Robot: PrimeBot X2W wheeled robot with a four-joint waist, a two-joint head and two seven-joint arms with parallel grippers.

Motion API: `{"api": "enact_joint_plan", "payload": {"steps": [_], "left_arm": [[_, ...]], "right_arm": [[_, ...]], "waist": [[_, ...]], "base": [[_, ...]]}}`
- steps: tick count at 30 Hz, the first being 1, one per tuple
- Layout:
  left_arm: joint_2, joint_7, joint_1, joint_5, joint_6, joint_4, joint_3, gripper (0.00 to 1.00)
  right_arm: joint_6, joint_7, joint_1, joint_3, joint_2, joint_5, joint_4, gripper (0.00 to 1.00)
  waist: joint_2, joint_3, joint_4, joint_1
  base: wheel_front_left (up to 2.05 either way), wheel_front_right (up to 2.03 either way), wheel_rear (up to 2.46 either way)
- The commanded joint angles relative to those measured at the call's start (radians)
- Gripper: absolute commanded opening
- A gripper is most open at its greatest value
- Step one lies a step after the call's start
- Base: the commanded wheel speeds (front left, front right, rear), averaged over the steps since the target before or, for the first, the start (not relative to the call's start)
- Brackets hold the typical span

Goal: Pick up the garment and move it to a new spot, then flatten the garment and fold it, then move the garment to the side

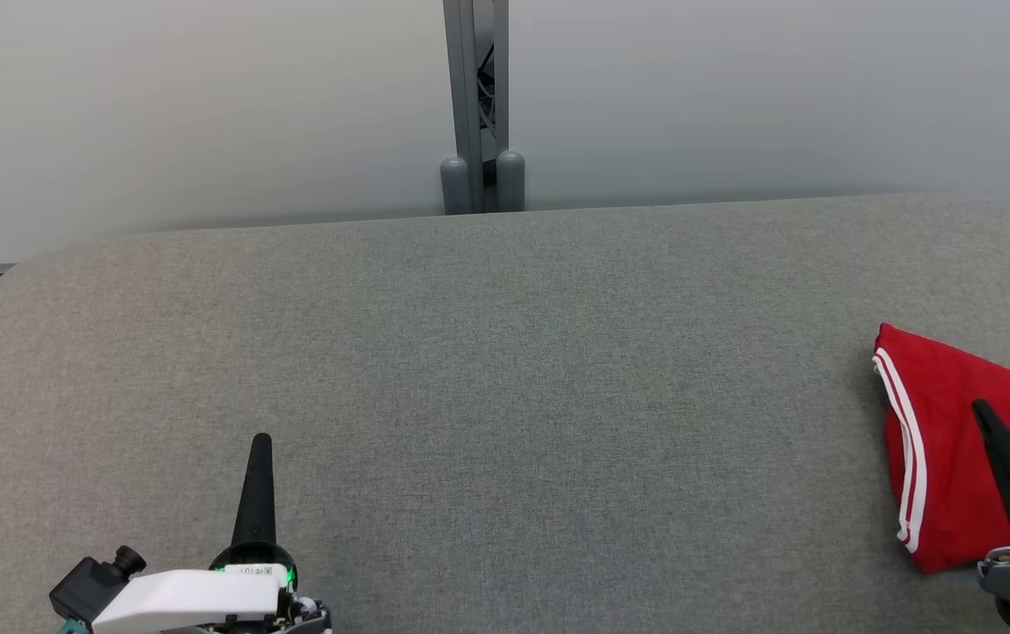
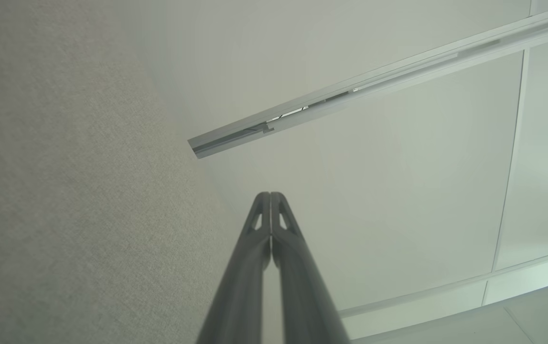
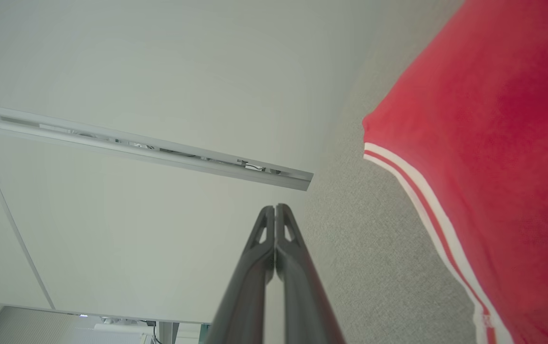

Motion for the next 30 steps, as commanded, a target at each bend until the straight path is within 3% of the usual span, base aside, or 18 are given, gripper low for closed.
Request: {"api": "enact_joint_plan", "payload": {"steps": [1,30], "left_arm": [[0.000,-0.005,-0.022,-0.016,-0.010,-0.002,0.007,0.00],[-0.040,-0.011,-0.027,-0.182,-0.057,0.013,0.021,0.00]], "right_arm": [[0.000,0.012,-0.018,-0.011,-0.010,0.023,-0.001,0.00],[0.000,0.104,-0.041,-0.079,-0.016,0.221,0.032,0.00]], "waist": [[-0.0001,0.000,0.000,0.0000],[-0.0001,0.010,0.001,0.0000]], "base": [[0.00,0.00,0.00],[0.00,0.00,0.00]]}}
